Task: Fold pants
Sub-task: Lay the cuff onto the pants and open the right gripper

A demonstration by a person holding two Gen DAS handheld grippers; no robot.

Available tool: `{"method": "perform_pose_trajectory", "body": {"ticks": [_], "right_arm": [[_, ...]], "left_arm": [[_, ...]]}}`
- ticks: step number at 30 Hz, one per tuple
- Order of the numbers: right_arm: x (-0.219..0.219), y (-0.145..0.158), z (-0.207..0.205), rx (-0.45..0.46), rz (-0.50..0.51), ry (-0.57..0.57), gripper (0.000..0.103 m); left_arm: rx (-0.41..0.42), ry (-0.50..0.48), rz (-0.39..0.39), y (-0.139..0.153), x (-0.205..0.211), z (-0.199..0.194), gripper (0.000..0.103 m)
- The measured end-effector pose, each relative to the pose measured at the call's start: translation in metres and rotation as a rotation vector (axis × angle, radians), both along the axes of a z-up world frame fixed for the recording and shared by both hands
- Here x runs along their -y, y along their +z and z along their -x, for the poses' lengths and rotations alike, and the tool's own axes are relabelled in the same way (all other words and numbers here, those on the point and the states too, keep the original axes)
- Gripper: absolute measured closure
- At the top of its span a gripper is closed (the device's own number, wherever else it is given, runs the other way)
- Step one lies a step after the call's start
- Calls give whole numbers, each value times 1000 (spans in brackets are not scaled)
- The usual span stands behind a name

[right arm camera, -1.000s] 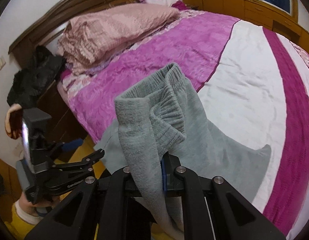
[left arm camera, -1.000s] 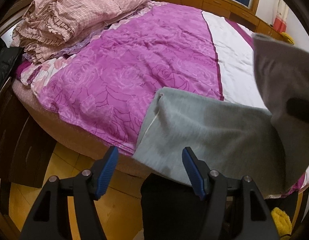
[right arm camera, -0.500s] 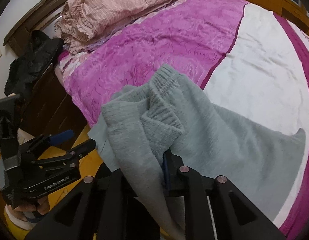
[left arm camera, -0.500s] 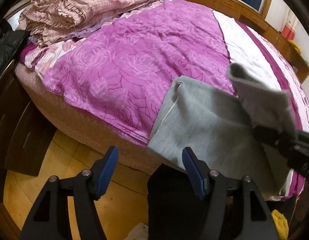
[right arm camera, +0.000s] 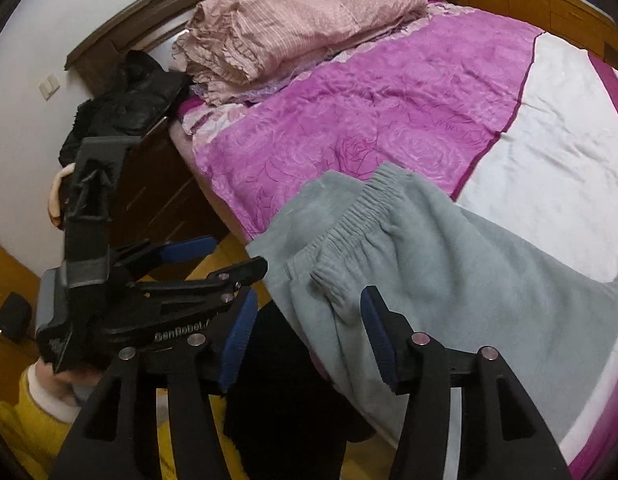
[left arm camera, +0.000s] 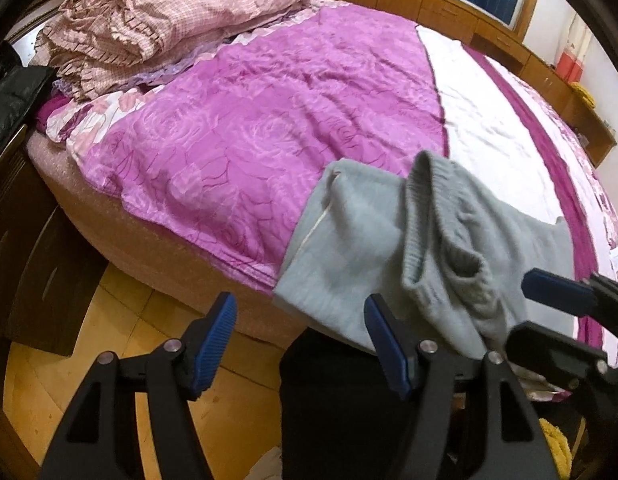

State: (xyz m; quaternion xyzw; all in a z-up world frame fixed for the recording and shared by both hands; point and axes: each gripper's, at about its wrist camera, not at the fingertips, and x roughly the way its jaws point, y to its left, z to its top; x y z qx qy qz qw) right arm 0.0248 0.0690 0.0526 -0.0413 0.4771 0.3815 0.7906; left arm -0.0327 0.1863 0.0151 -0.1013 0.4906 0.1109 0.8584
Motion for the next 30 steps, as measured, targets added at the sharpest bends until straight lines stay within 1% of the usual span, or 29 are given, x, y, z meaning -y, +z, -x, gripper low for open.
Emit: {"method": "perform_pose_trajectory", "body": {"ticks": [3,5,7,13,17,21,22,24,25,26,27,30], "right_arm": [[17,3,4,26,25,-30,55],[31,2,4,38,47,-66,55],[48,0,2,34,59,-102,55],[95,-16,-2,14,132,-236,55],[123,-29,-2,-5,171,-307,55],[138,-47,1,-31,200,-337,55],[141,-51,3,-38,203,-338,55],[143,-60,5,-50,214,-336,55],[143,-62,7,-45,220,-334,54],[143,-64,8,-35,226,-329,54],[141,-65,10,-21,234,-320,53],[140,-68,12,-6,231,-305,47]], "left_arm": [[20,-12,11,5,5,0,33],[40,-24,39,10,8,1,33],[60,-36,71,16,11,2,33],[90,-70,124,27,26,-1,33],[128,-121,122,35,44,-2,33],[126,-167,106,34,61,-9,34],[124,-172,106,33,64,-11,35],[116,-179,115,29,70,-18,47],[115,-185,123,27,72,-20,57],[110,-189,133,24,75,-23,63],[103,-187,138,21,77,-27,63],[86,-167,109,11,79,-34,64]]}}
